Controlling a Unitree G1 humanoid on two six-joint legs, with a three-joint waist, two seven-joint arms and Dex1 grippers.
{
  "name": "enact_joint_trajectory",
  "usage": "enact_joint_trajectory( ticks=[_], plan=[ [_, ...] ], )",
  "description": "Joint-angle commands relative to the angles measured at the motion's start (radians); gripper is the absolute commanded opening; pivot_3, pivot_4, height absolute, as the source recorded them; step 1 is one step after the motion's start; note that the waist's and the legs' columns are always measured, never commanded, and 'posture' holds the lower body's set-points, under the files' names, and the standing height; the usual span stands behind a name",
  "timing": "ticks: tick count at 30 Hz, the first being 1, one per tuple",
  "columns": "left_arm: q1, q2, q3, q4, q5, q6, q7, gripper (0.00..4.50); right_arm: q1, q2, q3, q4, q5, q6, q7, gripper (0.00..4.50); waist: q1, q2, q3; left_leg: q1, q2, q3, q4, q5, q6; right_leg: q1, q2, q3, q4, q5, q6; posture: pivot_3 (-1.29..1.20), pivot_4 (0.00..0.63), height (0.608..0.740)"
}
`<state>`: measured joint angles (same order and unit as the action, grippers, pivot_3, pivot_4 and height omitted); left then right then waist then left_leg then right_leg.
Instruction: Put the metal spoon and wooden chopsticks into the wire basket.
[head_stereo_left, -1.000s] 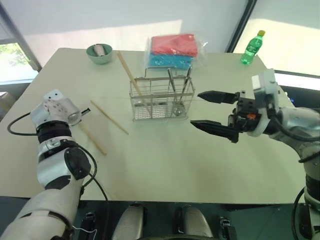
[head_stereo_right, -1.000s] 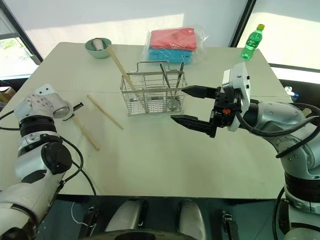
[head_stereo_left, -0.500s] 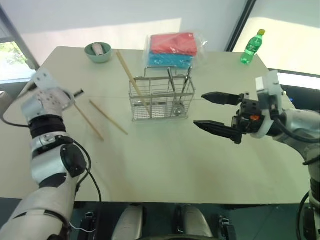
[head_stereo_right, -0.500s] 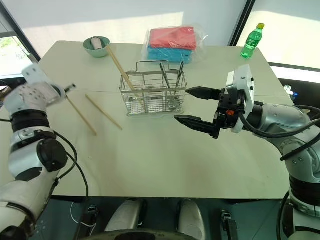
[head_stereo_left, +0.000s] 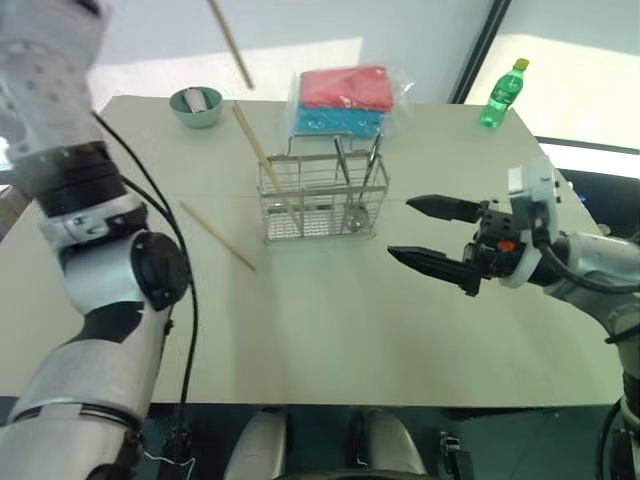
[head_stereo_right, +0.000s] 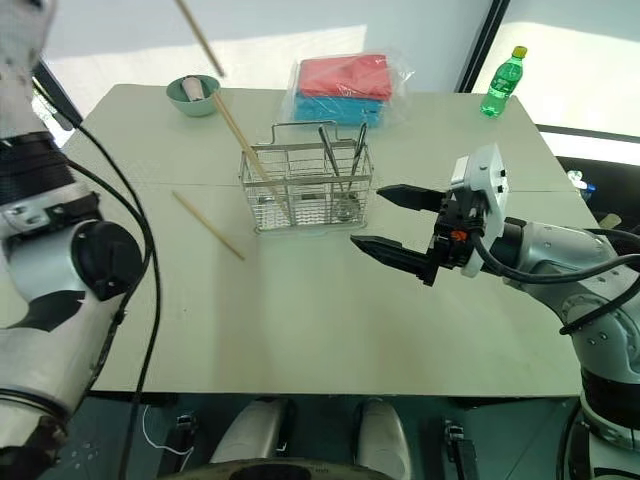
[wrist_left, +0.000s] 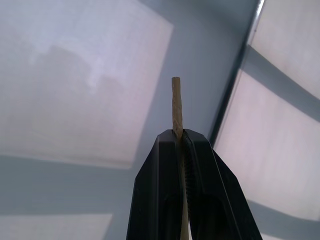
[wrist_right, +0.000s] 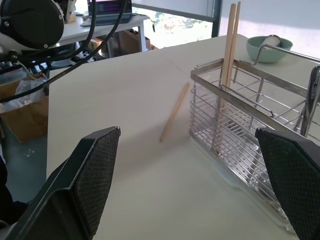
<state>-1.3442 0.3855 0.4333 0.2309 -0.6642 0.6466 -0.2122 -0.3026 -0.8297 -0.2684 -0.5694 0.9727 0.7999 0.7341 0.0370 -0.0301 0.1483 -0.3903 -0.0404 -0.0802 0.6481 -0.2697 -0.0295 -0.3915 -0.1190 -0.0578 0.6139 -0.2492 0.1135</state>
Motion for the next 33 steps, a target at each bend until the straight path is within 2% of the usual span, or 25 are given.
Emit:
enact_joint_trajectory(
  ticks=[1, 10, 20, 23, 28, 33],
  plan=[
    [0.053, -0.021, -0.087, -0.085, 0.002, 0.006, -0.057, 0.05, 0.012, 0.014, -0.039, -0.046, 0.024, -0.021, -0.030, 4.50, 0.000, 0.000, 0.000, 0.000, 0.000, 0.000, 0.000, 0.000, 0.000, 0.000, 0.000, 0.000, 0.000, 0.000, 0.000, 0.00, 0.150, 0.667],
    [0.241, -0.033, -0.235, -0.090, 0.134, -0.120, -0.160, 0.05, 0.048, 0.029, -0.080, -0.077, 0.051, -0.024, -0.102, 4.50, 0.002, 0.000, 0.000, -0.001, -0.001, 0.000, 0.000, 0.000, 0.001, -0.001, 0.000, 0.001, 0.000, 0.000, -0.001, 0.00, 0.150, 0.667],
    [0.418, -0.113, -0.309, -0.070, 0.240, -0.264, -0.198, 0.05, 0.028, 0.043, -0.073, -0.063, 0.067, -0.024, -0.156, 4.50, 0.003, 0.000, 0.000, -0.002, -0.001, 0.000, 0.000, -0.001, 0.002, 0.000, 0.000, 0.001, -0.001, 0.000, -0.001, 0.00, 0.150, 0.667],
    [0.447, -0.129, -0.294, -0.114, 0.223, -0.234, -0.179, 1.09, 0.003, 0.043, -0.076, -0.037, 0.080, -0.017, -0.173, 4.50, 0.002, 0.000, 0.000, -0.002, -0.001, -0.001, 0.000, -0.001, 0.002, 0.000, 0.000, 0.001, -0.001, 0.000, -0.001, 0.00, 0.150, 0.667],
    [0.415, -0.112, -0.249, -0.193, 0.172, -0.151, -0.147, 3.62, -0.011, 0.040, -0.062, -0.011, 0.074, -0.019, -0.174, 4.50, 0.002, 0.000, 0.000, -0.002, -0.001, -0.001, 0.000, -0.001, 0.003, 0.000, 0.000, 0.001, -0.001, 0.000, -0.001, 0.00, 0.150, 0.667],
    [0.282, -0.066, -0.156, -0.249, 0.078, -0.037, -0.073, 3.62, -0.028, 0.045, -0.035, 0.012, 0.058, -0.025, -0.163, 4.50, 0.002, 0.000, 0.000, -0.002, -0.001, -0.001, 0.001, -0.001, 0.003, 0.000, 0.000, 0.000, -0.001, 0.000, -0.001, 0.00, 0.150, 0.667]
  ],
)
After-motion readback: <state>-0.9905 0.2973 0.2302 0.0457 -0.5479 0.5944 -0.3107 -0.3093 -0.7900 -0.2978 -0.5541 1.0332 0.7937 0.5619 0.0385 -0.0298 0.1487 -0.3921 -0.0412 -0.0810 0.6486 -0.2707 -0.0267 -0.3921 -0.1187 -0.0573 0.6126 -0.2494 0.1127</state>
